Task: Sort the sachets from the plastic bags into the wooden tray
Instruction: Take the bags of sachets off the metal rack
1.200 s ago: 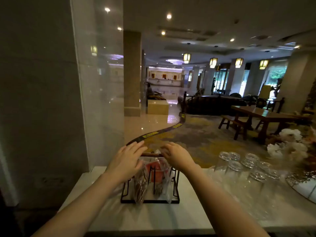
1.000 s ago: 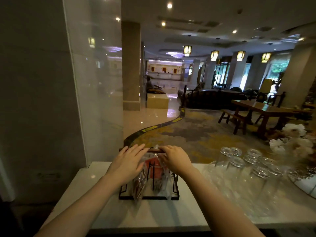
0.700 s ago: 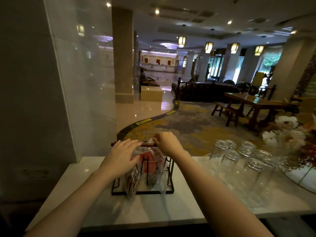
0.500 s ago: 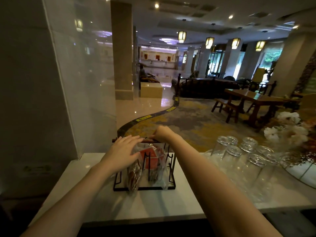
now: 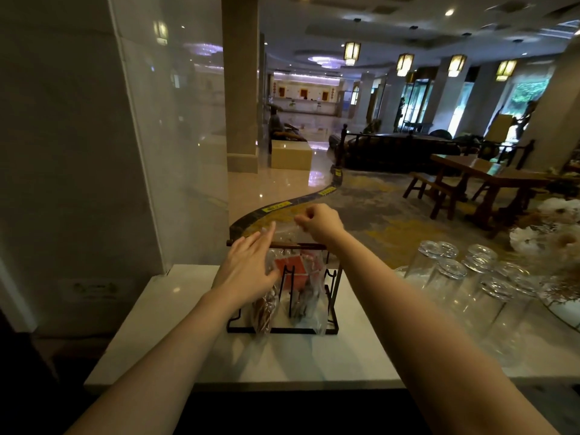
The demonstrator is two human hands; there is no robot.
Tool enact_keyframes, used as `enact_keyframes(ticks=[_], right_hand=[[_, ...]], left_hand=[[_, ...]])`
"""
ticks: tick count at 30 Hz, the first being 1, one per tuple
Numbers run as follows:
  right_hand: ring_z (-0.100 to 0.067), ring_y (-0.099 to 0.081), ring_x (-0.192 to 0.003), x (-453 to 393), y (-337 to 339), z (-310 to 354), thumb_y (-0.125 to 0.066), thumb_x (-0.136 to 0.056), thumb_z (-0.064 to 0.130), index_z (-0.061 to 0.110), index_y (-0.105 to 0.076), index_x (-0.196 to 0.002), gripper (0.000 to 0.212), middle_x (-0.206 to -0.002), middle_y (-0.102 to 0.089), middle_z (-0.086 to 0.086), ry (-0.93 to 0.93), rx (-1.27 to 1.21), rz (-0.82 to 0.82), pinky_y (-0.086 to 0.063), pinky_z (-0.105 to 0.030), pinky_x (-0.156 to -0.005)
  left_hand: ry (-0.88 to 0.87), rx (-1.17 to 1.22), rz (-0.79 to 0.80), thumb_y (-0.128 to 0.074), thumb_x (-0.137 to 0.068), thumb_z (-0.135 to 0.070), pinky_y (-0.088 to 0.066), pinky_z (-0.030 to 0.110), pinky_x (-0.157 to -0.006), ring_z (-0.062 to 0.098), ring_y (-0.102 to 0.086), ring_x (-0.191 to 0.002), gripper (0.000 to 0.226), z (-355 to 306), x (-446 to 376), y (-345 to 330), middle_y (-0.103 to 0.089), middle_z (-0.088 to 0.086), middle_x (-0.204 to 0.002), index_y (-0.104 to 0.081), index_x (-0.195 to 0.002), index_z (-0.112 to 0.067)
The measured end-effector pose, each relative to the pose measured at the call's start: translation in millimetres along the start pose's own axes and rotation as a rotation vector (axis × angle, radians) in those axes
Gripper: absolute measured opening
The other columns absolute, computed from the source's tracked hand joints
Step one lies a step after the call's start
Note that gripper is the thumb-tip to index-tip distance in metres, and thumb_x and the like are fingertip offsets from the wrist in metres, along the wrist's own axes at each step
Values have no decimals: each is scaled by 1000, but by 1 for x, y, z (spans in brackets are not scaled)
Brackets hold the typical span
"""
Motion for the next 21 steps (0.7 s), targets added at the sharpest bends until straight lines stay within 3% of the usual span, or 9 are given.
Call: enact_keyframes(ticks=[4,9,13,18,21], right_hand=[[-14,-52,-63,6,12,16,-55,-94,26,9,-62,-78,24,-66,-59,1,83,-204,-9,-43,-31,-61],[-21,-54,-73,5,3,-4,-54,-95,22,10,-52,-74,24,-72,-54,-6,-25,-671,-2,-52,-38,-66],[-27,-59,-81,3,5,-14,-51,-97,20,5,-58,-85,20,-85,-59,-12,-140,-1144,0,-54,-51,-87],[-30,-62,-87,8,32,18,-50,-97,20,3,-56,-89,20,-90,-59,-15,-31,-1351,-1,-60,-42,-76],[-36,-63,-105,11,80,45,-49,-97,24,-2,-54,-116,33,-117,-62,-24,55,-1607,-65,-56,-48,-87]], left_hand=[[5,0,-41,-51,-86,-46,-4,32,-117,19,-16,-145,93,0,2,-1,-14,4,-159,15,-148,-23],[-47,-93,-12,-46,-86,-50,-2,35,-119,16,-6,-147,79,2,-1,-9,-7,1,-161,-8,-150,-23],[-44,-136,-21,-44,-87,-50,3,34,-117,14,-4,-147,75,1,0,-11,-6,0,-160,-11,-149,-22],[-46,-156,-3,-46,-87,-49,1,36,-119,15,-3,-147,78,1,-1,-10,-4,0,-161,-9,-150,-21],[-37,-203,26,-44,-87,-50,0,37,-119,16,-2,-147,78,2,-2,-13,-1,1,-161,-7,-149,-20]])
Point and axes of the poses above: each hand's wrist, its own x-axis away from the middle knuckle, its own y-axis out of the back of the hand, z = x × y, the point moved 8 cm from there along -x, towards the middle knuckle
